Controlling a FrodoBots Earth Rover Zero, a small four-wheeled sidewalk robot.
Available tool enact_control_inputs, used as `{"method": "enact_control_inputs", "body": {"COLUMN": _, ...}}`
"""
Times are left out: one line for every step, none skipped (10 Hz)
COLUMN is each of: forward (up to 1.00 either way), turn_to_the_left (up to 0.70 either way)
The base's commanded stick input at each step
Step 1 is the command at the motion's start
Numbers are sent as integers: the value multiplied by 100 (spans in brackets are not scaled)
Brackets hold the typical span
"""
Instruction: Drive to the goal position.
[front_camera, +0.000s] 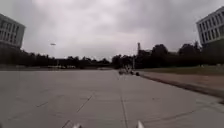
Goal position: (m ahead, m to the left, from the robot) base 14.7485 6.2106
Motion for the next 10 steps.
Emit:
{"method": "enact_control_inputs", "body": {"forward": 70, "turn_to_the_left": 0}}
{"method": "enact_control_inputs", "body": {"forward": 70, "turn_to_the_left": 0}}
{"method": "enact_control_inputs", "body": {"forward": 70, "turn_to_the_left": 0}}
{"method": "enact_control_inputs", "body": {"forward": 70, "turn_to_the_left": 0}}
{"method": "enact_control_inputs", "body": {"forward": 70, "turn_to_the_left": 0}}
{"method": "enact_control_inputs", "body": {"forward": 70, "turn_to_the_left": 0}}
{"method": "enact_control_inputs", "body": {"forward": 70, "turn_to_the_left": 0}}
{"method": "enact_control_inputs", "body": {"forward": 70, "turn_to_the_left": 0}}
{"method": "enact_control_inputs", "body": {"forward": 70, "turn_to_the_left": 7}}
{"method": "enact_control_inputs", "body": {"forward": 70, "turn_to_the_left": 12}}
